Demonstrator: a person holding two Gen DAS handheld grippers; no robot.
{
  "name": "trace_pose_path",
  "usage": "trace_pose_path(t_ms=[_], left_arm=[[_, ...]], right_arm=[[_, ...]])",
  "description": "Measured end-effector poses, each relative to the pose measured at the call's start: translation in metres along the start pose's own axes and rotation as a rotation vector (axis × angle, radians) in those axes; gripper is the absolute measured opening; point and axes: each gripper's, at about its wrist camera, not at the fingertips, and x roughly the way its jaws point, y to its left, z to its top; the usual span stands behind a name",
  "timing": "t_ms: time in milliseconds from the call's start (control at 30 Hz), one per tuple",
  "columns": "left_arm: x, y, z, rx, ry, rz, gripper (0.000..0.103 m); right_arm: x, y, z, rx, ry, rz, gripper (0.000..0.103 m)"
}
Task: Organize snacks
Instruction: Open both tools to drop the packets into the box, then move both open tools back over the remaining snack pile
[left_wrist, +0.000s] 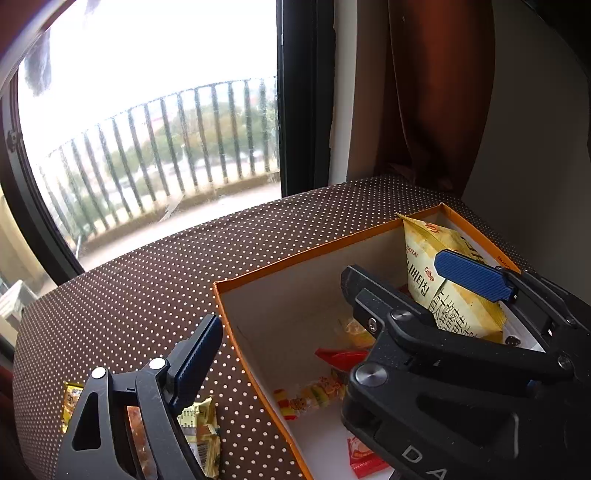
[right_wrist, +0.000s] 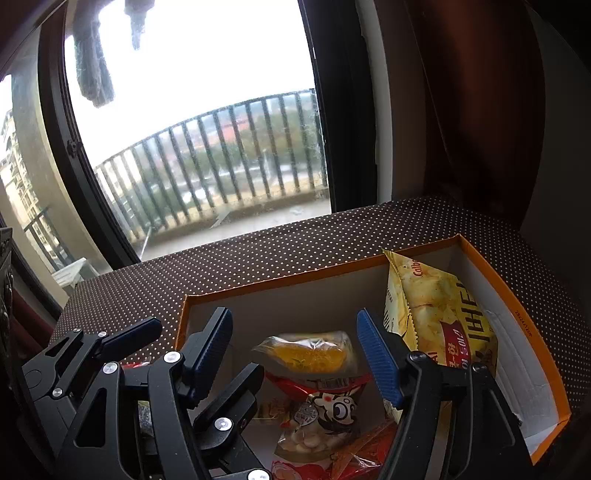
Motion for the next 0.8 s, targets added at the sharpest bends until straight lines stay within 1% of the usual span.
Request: trace_pose_path(t_ms=[100, 167, 233, 500, 633, 800], left_arm=[[-0.005, 0.000, -0.001, 0.001, -0.015, -0.002, 0.086], [-0.009, -0.001, -0.002, 0.005, -0.025, -0.002, 0.086], [-0.014, -0.001, -0.003, 0.007, -0.033, -0.003, 0.086], [-0.037, -0.002, -0.012, 0.006, -0.075, 0.010, 0.089], [-0.050, -0.001, -0.019, 0.002, -0.096, 0.016, 0.093], [-0.066, 0.002, -0.027, -0.010, -0.124, 0.040, 0.095]], right_arm=[[-0.007, 0.003, 0.001, -0.014, -0.012, -0.013, 0.078], [-0.012, 0.004, 0.000, -0.021, -0.025, -0.021, 0.083], [-0.017, 0.006, 0.000, -0.025, -0.035, -0.024, 0.085], [-0.040, 0.014, -0.006, -0.032, -0.057, -0.026, 0.085], [-0.050, 0.020, -0.010, -0.044, -0.072, -0.021, 0.085], [-0.064, 0.030, -0.015, -0.063, -0.096, -0.021, 0.085]])
